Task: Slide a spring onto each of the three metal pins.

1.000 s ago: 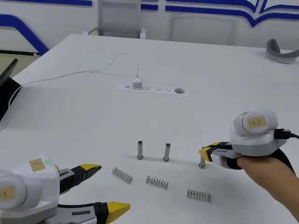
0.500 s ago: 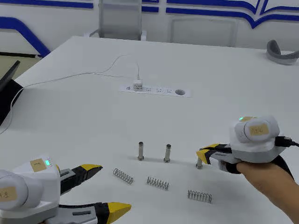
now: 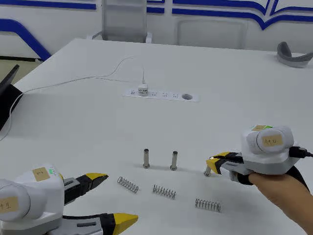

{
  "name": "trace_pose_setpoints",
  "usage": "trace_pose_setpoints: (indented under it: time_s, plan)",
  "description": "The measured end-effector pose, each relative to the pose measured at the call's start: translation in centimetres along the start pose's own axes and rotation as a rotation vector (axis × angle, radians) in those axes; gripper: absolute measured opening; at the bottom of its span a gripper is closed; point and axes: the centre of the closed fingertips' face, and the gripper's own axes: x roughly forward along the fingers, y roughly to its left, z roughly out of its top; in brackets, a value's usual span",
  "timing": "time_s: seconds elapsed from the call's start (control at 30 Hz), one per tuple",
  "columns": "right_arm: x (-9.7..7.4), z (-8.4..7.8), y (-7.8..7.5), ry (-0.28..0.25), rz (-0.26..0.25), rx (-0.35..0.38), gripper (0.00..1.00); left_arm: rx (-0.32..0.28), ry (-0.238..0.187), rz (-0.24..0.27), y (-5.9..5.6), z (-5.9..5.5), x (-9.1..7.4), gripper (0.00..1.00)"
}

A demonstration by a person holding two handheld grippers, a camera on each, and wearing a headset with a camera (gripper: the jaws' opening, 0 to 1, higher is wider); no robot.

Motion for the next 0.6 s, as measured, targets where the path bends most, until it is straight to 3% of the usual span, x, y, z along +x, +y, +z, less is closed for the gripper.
trace_pose_setpoints:
  time_s: [0.6]
  plan:
    - [-0.35, 0.11, -0.13, -0.012, -0.012, -0.025, 0.12, 0.003, -0.001, -0.006, -0.19, -0.02, -0.03, 0.71]
